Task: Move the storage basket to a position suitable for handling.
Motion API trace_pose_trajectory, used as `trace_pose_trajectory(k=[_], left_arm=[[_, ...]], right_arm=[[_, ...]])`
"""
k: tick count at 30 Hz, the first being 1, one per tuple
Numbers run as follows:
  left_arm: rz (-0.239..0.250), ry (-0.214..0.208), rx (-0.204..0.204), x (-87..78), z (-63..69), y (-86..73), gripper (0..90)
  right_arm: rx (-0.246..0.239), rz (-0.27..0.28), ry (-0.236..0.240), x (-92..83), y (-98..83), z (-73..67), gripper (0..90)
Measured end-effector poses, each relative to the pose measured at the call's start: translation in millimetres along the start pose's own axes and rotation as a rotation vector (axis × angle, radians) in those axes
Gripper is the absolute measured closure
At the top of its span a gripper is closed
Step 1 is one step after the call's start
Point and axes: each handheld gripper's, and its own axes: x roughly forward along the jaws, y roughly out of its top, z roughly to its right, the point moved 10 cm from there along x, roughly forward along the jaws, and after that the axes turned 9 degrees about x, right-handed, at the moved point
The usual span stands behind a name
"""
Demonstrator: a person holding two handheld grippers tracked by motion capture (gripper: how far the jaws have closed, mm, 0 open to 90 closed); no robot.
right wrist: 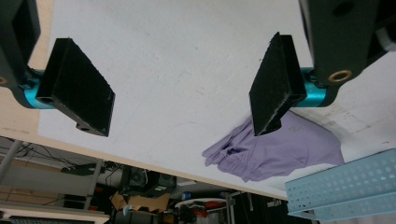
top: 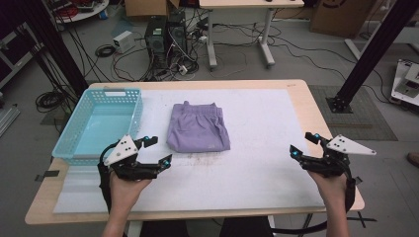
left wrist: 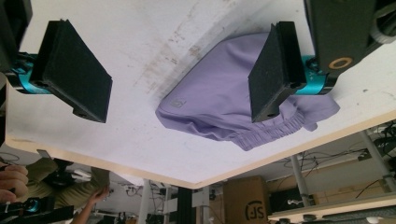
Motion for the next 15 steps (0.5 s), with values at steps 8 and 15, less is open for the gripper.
trace_pose_trajectory(k=[8,15], left_arm=[[-0.021,-0.022,-0.021,10.0,4.4,-8.0,20.8],[-0.033,-0.025,-0.029,12.9,5.4,-10.9,20.8]], right_arm=[[0.005,-0.008,0.002,1.1,-2.8,1.3,22.5],[0.003,-0.012,0.003,2.5,-3.9,-0.5,22.5]])
